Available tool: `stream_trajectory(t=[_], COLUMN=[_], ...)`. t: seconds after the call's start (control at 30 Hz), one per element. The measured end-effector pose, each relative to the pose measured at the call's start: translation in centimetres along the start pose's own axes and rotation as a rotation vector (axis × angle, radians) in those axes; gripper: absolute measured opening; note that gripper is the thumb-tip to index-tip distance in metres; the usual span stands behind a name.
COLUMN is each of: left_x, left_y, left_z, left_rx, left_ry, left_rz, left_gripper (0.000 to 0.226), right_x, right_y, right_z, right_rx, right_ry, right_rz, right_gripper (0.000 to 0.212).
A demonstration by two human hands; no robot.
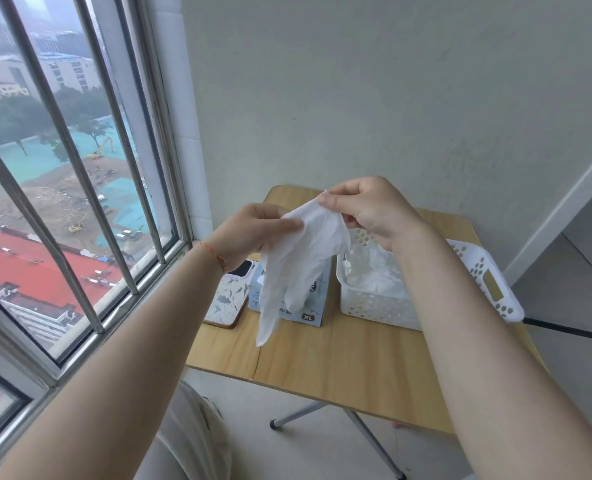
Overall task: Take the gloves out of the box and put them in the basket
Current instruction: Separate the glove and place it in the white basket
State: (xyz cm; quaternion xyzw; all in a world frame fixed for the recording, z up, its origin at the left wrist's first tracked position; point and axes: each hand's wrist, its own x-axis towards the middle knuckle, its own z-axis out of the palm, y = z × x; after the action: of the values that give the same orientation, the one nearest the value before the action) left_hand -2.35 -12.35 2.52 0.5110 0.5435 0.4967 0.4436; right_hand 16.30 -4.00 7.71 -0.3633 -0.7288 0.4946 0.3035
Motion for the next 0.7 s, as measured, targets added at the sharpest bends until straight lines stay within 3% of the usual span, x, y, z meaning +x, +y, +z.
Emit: stream_trajectory(t=[0.1, 0.2, 0.37, 0.47, 0.53, 0.7], left_x=[-0.1, -0.3, -0.3, 0.0, 0.4, 2.4], left_y=[-0.1, -0.1, -0.8, -1.6, -2.1, -1.3], left_z=[0.2, 0.2, -0.3, -1.5, -2.3, -0.8], left_rx=[0.026, 0.069, 0.163, 0.036, -0.047, -0.155], left_ry=[-0.028, -0.117, -0.253, -0.222, -0.213, -0.099], left_rz=[-0.039, -0.145, -0.239, -0.239, -0.203, -0.224], left_gripper=[0.012, 0.035, 0.041, 0.054, 0.075, 0.048], right_x=[0.2, 0.4, 0.3, 0.3, 0.4, 0.6], right_y=[0.6, 0.7, 1.1, 1.2, 1.5, 4.2], right_z=[0.1, 0.3, -0.1, -0.7, -1.5, -3.5], right_rx=[0.005, -0.062, -0.237, -0.262, -0.272, -0.331], right_ry=[0.099, 0.196, 0.321, 0.388, 0.412, 0.403], right_rz=[-0.032, -0.123, -0.246, -0.219, -0.154, 0.021], right_gripper=[0.009, 0.011, 0.013, 0.013, 0.013, 0.023])
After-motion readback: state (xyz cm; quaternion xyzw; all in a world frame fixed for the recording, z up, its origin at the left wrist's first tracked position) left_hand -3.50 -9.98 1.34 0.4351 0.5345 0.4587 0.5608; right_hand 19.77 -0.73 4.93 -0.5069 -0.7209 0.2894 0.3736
